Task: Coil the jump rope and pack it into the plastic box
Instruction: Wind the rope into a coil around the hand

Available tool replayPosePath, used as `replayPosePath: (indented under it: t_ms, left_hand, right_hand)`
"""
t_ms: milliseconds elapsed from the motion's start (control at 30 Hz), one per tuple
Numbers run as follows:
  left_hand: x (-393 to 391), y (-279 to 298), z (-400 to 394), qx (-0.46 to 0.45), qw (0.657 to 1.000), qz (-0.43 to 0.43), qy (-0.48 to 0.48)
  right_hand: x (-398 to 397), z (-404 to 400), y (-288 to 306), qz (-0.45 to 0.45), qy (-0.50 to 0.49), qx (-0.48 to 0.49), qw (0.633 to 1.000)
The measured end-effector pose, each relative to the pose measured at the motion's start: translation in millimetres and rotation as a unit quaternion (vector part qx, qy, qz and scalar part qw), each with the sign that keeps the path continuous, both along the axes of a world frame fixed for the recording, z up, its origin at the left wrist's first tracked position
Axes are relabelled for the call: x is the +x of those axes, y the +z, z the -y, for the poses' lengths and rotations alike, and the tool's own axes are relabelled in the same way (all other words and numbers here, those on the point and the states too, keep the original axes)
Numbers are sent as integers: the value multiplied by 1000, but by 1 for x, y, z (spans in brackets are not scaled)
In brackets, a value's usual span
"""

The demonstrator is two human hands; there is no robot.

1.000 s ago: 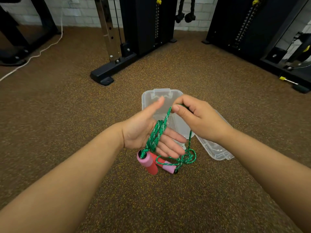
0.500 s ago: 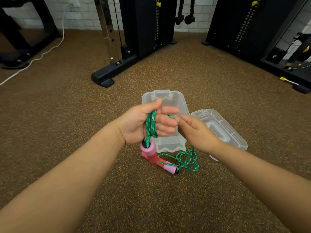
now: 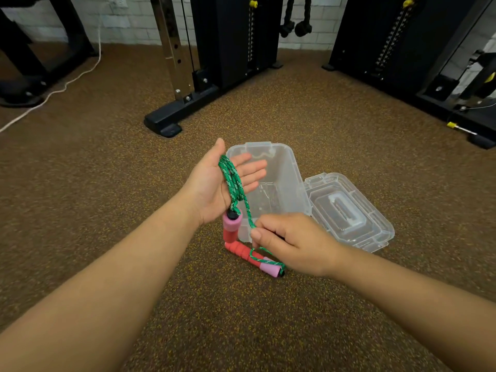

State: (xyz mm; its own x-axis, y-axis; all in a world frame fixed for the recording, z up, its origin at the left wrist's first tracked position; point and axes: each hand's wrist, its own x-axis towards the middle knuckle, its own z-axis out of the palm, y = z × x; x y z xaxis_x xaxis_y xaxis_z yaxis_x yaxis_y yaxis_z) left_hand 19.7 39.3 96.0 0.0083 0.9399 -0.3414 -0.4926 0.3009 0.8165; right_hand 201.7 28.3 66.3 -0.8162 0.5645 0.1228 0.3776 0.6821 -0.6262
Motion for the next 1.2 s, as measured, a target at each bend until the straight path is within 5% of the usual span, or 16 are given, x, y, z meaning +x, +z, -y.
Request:
replayPosePath:
  t_ms: [467, 867, 1000, 1200]
  left_hand:
    - [10, -4, 7, -39, 970, -143, -191]
    - [13, 1, 14, -69, 910, -129, -389]
    - [13, 7, 21, -38, 906, -131, -400]
    - [11, 9, 20, 1, 957, -63, -282]
  right_hand:
    - [7, -34, 49, -81, -69, 113, 988]
    - [12, -58, 31, -64, -123, 112, 984]
    - [13, -60, 12, -92, -161, 47, 982]
    - [5, -51, -19, -161, -177, -185, 953]
